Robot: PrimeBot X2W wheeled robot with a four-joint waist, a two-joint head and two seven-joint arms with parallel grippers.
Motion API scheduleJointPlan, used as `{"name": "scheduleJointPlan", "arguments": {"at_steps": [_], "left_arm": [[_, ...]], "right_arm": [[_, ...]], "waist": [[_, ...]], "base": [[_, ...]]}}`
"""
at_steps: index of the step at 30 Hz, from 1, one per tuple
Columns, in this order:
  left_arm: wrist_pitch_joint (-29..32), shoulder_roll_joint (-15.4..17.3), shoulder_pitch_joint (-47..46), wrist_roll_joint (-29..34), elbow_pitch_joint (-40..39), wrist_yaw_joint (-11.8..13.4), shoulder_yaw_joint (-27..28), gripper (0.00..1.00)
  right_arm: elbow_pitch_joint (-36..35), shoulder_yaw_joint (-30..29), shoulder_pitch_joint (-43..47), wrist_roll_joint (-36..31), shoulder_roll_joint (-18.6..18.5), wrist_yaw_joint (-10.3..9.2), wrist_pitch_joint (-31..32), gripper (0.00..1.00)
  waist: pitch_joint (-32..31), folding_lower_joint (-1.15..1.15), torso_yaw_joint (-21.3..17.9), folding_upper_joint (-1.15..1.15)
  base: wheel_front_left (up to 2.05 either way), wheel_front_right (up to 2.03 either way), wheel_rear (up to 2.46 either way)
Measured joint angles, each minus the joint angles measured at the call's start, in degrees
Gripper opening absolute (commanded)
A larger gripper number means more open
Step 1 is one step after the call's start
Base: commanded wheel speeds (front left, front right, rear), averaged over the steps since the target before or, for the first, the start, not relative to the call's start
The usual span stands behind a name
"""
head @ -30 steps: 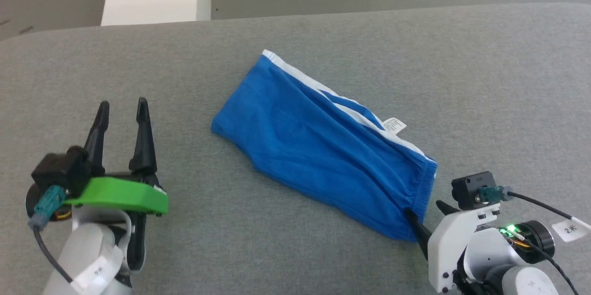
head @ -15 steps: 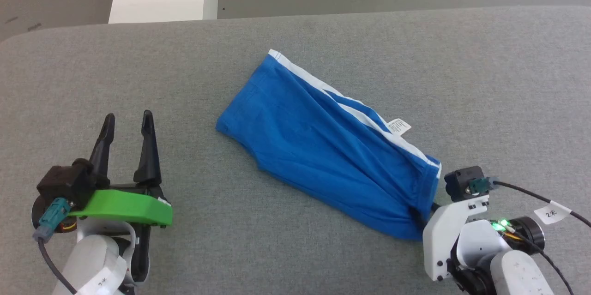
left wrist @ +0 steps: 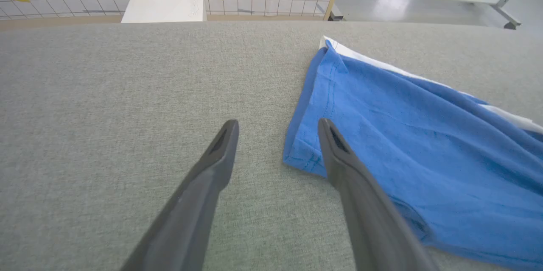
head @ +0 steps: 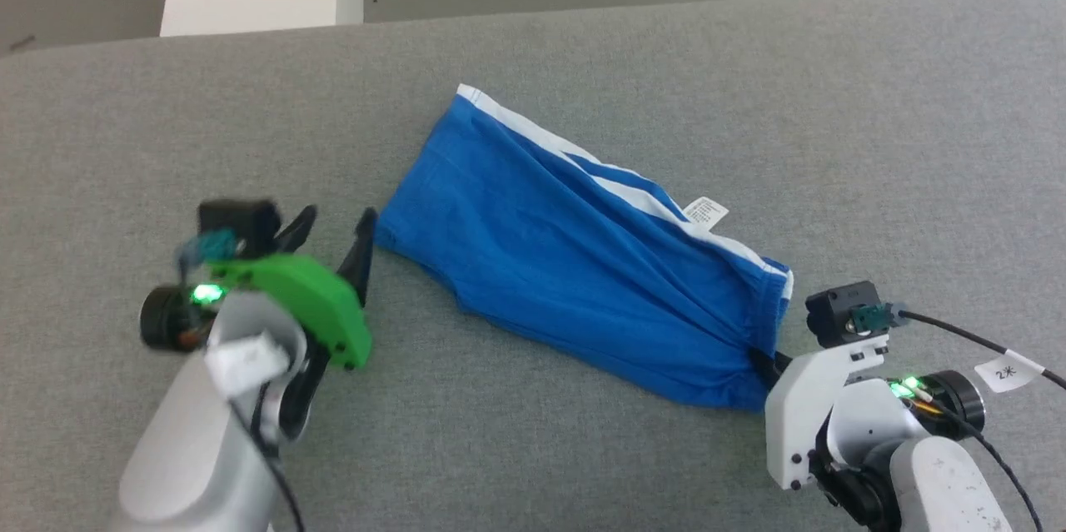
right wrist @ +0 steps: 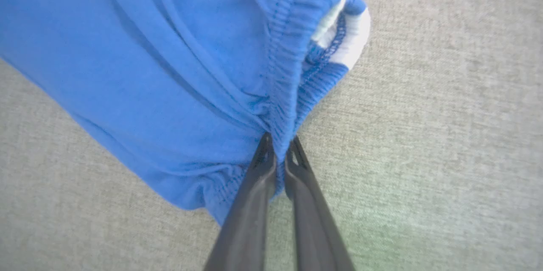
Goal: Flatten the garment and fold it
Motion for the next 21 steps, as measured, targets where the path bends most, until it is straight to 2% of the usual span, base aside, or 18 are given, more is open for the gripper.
{"name": "scheduleJointPlan", "arguments": {"at_steps": [7,12,13,14,15,16,21], "left_arm": [[18.46,-0.04,-9.59,0.75,6.61,0.15,-5.59,1.00],[22.50,0.60,-12.41,1.64,8.77,0.81,-6.82,1.00],[23.56,0.74,-12.85,1.64,9.21,0.80,-7.14,0.93],[24.14,0.86,-13.15,1.62,9.29,0.78,-7.22,0.49],[24.15,0.86,-13.32,1.55,9.33,0.71,-7.17,0.31],[24.70,0.88,-13.40,1.34,9.50,0.54,-7.24,0.00],[25.66,0.48,-13.37,-0.49,9.25,-0.46,-7.02,0.00]], "right_arm": [[-1.07,1.15,-1.40,1.07,-0.11,0.00,-0.29,0.00],[-0.92,1.97,-2.65,1.78,-0.01,0.02,-0.97,0.00],[-0.88,2.12,-2.82,1.79,0.09,0.03,-1.08,0.00],[-0.88,2.13,-2.92,1.87,0.18,0.03,-1.35,0.00],[-0.86,2.13,-3.00,1.93,0.24,0.03,-1.52,0.00],[-0.85,2.14,-3.14,2.14,0.33,0.04,-1.59,0.00],[-0.31,2.03,-3.65,2.36,0.48,0.20,-2.34,0.00]], "waist": [[2.73,0.00,-1.15,0.00],[4.33,0.00,-2.64,0.00],[4.62,0.00,-3.00,0.00],[4.92,0.00,-3.27,0.00],[5.16,0.00,-3.45,0.00],[5.41,0.00,-3.71,0.00],[5.70,0.00,-4.24,0.00]], "base": [[0.00,0.00,0.00],[0.00,0.00,0.00],[0.00,0.00,0.00],[0.00,0.00,0.00],[0.00,0.00,0.00],[0.00,0.00,0.00],[0.00,0.00,0.00]]}}
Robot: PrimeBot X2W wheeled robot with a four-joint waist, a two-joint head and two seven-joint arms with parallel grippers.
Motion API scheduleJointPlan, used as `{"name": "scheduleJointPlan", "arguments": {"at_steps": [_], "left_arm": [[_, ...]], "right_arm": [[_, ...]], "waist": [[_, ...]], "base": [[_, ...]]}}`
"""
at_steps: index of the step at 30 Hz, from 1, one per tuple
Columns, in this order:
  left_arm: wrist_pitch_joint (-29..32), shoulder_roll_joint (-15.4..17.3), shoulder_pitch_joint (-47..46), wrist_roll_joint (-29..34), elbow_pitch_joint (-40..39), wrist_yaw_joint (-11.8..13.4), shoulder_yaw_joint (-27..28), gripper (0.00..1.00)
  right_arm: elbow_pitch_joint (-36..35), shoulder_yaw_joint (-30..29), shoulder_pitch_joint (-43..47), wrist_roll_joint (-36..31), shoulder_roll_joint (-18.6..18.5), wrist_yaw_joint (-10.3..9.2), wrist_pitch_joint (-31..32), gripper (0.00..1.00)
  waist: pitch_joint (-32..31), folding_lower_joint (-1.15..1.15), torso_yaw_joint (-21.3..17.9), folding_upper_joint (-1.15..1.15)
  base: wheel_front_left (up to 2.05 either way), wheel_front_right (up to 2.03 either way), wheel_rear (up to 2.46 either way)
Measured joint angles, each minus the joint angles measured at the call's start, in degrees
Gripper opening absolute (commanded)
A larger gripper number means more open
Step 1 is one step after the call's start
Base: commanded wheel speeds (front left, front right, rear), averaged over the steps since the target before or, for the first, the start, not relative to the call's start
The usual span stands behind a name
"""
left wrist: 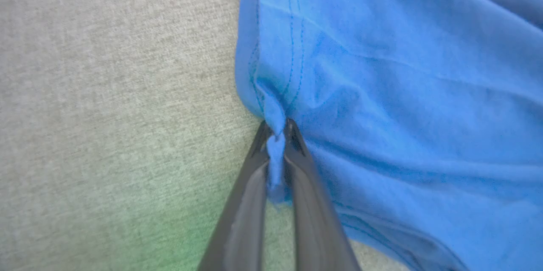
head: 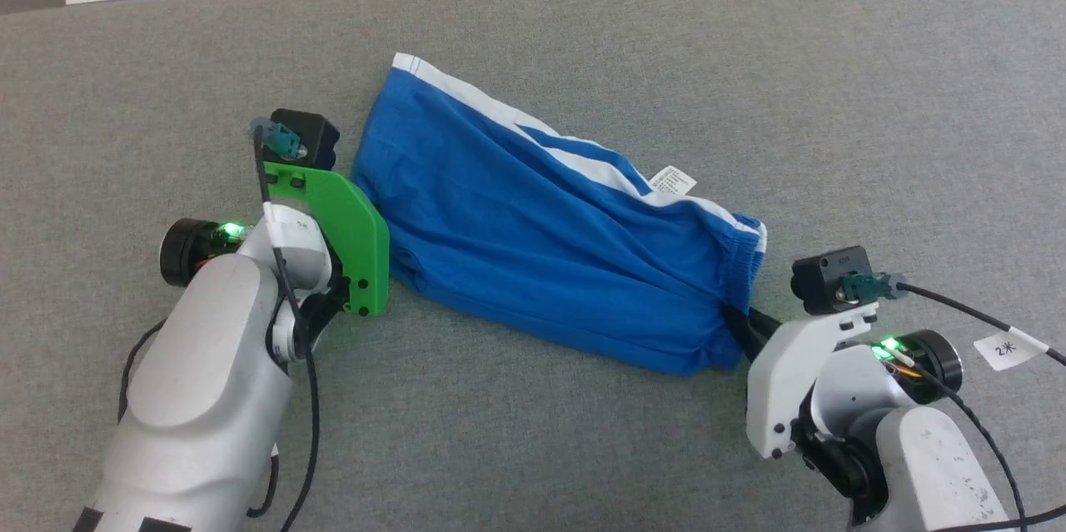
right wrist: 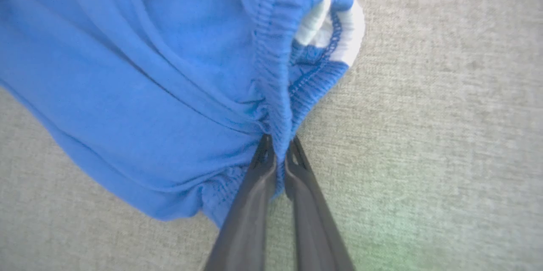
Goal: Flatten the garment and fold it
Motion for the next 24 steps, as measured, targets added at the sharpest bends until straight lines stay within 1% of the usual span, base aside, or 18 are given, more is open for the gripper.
{"name": "scheduleJointPlan", "arguments": {"at_steps": [7,13,15,20,22,24], "left_arm": [[-1.90,-1.16,2.82,-4.33,-1.20,0.12,3.13,0.00],[-3.70,-1.46,9.73,-8.86,-6.78,1.31,6.68,0.00],[-4.33,-1.48,12.42,-10.00,-9.49,2.02,7.51,0.00],[-5.41,-2.33,21.21,-11.70,-16.56,3.98,8.72,0.00],[-5.69,-2.61,24.48,-12.10,-18.52,5.06,8.70,0.00],[-5.86,-3.07,27.51,-12.61,-20.00,5.58,8.61,0.00]], "right_arm": [[1.59,-0.58,-0.02,0.45,0.01,-0.03,-0.30,0.00],[1.47,-1.31,0.31,0.78,-1.01,-0.19,3.20,0.00],[1.07,-0.87,0.59,1.59,-2.81,-0.19,4.57,0.00],[-0.53,0.44,1.80,6.09,-8.62,-0.19,8.36,0.00],[-1.09,1.11,2.21,7.58,-10.81,-0.19,10.00,0.00],[-1.49,1.45,2.70,9.29,-12.49,-0.19,11.29,0.00]], "waist": [[-2.14,0.00,0.83,0.00],[-5.03,0.00,2.29,0.00],[-5.90,0.00,2.85,0.00],[-7.56,0.00,4.71,0.00],[-8.00,0.00,5.43,0.00],[-8.33,0.00,6.11,0.00]], "base": [[0.00,0.00,0.00],[0.00,0.00,0.00],[0.00,0.00,0.00],[0.00,0.00,0.00],[0.00,0.00,0.00],[0.00,0.00,0.00]]}}
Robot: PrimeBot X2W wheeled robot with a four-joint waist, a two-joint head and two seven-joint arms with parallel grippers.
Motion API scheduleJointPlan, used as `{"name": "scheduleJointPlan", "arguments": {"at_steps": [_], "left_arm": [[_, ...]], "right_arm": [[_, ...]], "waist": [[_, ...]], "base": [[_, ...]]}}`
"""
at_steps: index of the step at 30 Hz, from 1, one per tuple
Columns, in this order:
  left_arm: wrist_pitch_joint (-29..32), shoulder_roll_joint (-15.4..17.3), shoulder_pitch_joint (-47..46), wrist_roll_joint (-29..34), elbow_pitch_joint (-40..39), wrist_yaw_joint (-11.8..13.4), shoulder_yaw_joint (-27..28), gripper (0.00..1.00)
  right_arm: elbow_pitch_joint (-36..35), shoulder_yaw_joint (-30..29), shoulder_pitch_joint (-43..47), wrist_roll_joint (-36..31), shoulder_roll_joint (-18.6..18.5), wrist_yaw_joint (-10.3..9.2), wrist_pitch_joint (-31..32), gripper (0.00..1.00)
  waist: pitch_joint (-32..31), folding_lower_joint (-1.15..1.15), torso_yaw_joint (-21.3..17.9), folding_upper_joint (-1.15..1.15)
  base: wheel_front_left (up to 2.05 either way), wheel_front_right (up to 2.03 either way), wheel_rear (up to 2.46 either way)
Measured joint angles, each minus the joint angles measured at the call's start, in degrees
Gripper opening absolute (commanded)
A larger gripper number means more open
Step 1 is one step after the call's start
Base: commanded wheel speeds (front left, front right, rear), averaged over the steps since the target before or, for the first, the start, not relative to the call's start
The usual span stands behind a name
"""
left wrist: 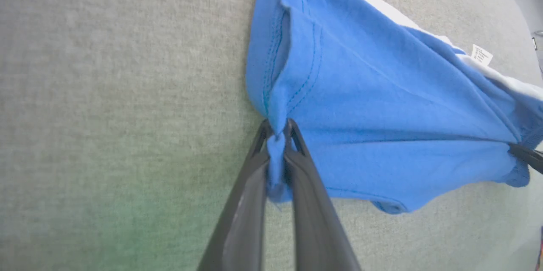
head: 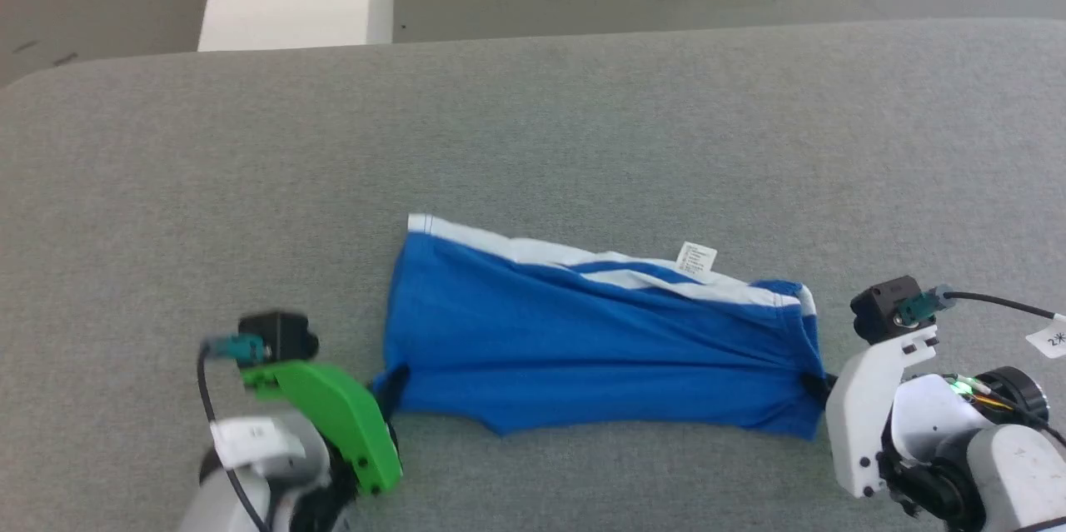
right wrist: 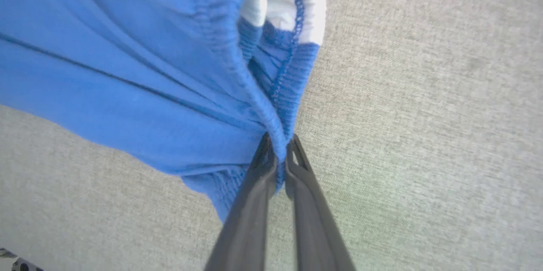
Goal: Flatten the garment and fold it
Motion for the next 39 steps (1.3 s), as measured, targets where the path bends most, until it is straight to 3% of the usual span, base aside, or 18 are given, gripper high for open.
{"name": "scheduleJointPlan", "arguments": {"at_steps": [7,8,9,10,18,22,28,30,39], "left_arm": [[-0.08,-1.96,7.32,-1.25,-2.57,1.93,-0.53,0.00],[-0.08,-2.01,7.54,-1.27,-2.69,2.09,-0.56,0.39],[-0.37,-2.12,7.59,-1.37,-2.82,2.19,-0.46,1.00],[-0.68,-2.15,7.59,-1.35,-2.93,2.35,-0.35,1.00],[-5.81,-0.55,6.49,-0.05,-5.71,2.59,3.21,1.00],[-16.30,1.02,4.13,4.08,-6.93,1.91,6.58,1.00],[-37.57,2.99,1.65,11.76,-4.45,-3.04,8.24,1.00],[-42.06,3.41,1.49,14.29,-2.00,-4.45,8.17,1.00],[-43.88,0.04,0.32,21.59,-2.20,-8.12,8.95,1.00]], "right_arm": [[-0.97,0.93,1.20,3.36,-3.30,0.00,3.50,0.00],[-1.07,0.83,1.26,3.44,-3.33,0.00,3.31,0.09],[-1.11,0.83,1.27,3.53,-3.31,0.00,3.11,0.40],[-1.12,0.80,1.36,3.59,-3.24,-0.01,3.09,1.00],[-5.20,-2.03,2.60,3.18,-2.20,-0.02,0.71,1.00],[-7.72,-4.83,3.50,-0.09,-0.03,-0.03,0.23,1.00],[-6.32,-5.47,3.29,-4.45,5.16,-0.03,0.98,1.00],[-4.35,-5.71,2.74,-6.71,6.65,-0.03,1.27,1.00],[3.76,-6.80,-1.47,-12.43,9.62,-0.04,0.85,1.00]], "waist": [[-0.92,0.00,1.56,0.00],[-1.04,0.00,1.67,0.00],[-1.18,0.00,1.75,0.00],[-1.39,0.00,1.80,0.00],[-3.25,0.00,1.70,0.00],[-3.94,0.00,1.22,0.00],[-3.52,0.00,0.82,0.00],[-3.07,0.00,0.85,0.00],[-0.74,0.00,1.93,0.00]], "base": [[0.00,0.00,0.00],[0.00,0.00,0.00],[0.00,0.00,0.00],[0.00,0.00,0.00],[0.00,0.00,0.00],[0.00,0.00,0.00],[0.00,0.00,0.00],[0.00,0.00,0.00],[0.00,0.00,0.00]]}}
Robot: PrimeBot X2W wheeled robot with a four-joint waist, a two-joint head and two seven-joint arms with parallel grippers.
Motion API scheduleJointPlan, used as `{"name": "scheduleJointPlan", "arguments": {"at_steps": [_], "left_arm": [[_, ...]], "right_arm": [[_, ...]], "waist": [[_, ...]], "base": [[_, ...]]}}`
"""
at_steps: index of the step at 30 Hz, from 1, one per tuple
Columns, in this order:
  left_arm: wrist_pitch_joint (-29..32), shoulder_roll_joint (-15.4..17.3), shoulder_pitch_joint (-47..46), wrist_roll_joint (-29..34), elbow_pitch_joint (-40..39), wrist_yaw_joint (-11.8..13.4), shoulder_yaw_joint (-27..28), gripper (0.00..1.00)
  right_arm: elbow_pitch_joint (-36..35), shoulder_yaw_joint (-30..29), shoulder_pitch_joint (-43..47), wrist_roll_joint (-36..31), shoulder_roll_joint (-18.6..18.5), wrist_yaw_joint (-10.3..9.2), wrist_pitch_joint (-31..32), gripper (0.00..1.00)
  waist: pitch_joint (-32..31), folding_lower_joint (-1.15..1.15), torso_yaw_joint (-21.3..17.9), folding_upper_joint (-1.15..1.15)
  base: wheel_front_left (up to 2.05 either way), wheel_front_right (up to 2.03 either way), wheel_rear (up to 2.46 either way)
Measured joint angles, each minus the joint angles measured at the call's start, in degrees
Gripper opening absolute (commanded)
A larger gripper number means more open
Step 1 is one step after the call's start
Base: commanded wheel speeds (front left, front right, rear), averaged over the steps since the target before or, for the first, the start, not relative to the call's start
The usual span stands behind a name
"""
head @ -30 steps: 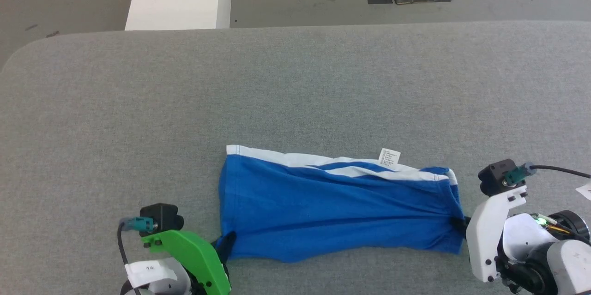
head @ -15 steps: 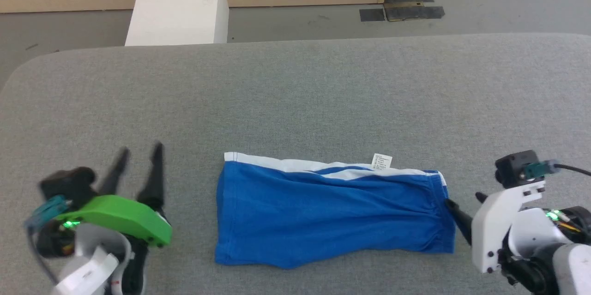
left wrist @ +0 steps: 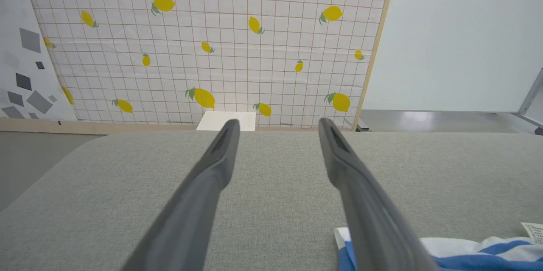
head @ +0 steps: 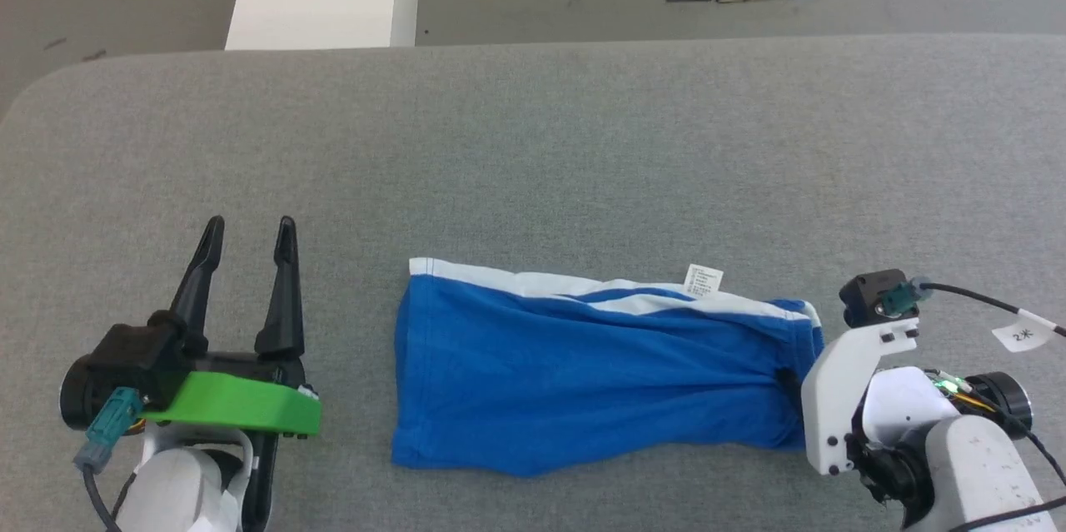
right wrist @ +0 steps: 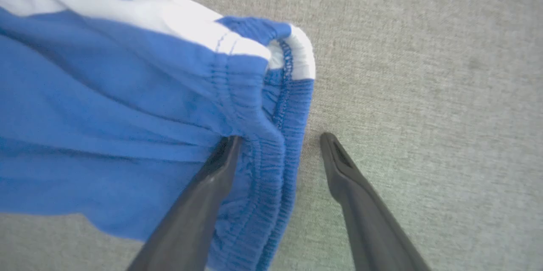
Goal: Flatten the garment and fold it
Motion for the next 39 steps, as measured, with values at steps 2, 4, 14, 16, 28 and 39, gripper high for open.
{"name": "scheduleJointPlan", "arguments": {"at_steps": [2,4,14,16,28,39], "left_arm": [[-0.01,-0.77,0.00,0.34,0.05,-0.85,0.71,1.00],[-0.01,-1.72,-0.01,0.81,0.09,-1.62,1.48,1.00],[-0.02,-5.63,-0.02,2.79,0.52,-4.11,5.39,1.00],[-0.02,-5.86,-0.02,2.83,0.76,-4.54,5.68,1.00],[-0.02,-7.10,0.04,3.18,2.61,-5.08,5.87,1.00],[-0.02,-7.37,0.96,3.42,2.41,-5.10,6.06,1.00]], "right_arm": [[0.96,0.45,-0.79,-0.14,0.11,0.00,-0.22,1.00],[2.11,0.97,-1.81,0.00,0.03,0.00,-0.19,0.44],[4.41,-2.09,-4.90,3.56,-7.54,0.03,-0.10,0.00],[4.98,-4.64,-4.91,3.44,-10.04,0.04,0.32,0.00],[3.90,-6.73,-5.16,3.39,-16.55,0.03,4.31,0.00],[-18.98,-3.18,0.16,16.53,-13.59,0.01,17.05,0.00]], "waist": [[0.52,0.00,0.16,0.00],[1.01,0.00,0.28,0.00],[1.58,0.00,-0.53,0.00],[1.56,0.00,-0.56,0.00],[0.67,0.00,-0.58,0.00],[-0.92,0.00,-0.81,0.00]], "base": [[0.00,0.00,0.00],[0.00,0.00,0.00],[0.00,0.00,0.00],[0.00,0.00,0.00],[0.00,0.00,0.00],[0.00,0.00,0.00]]}}
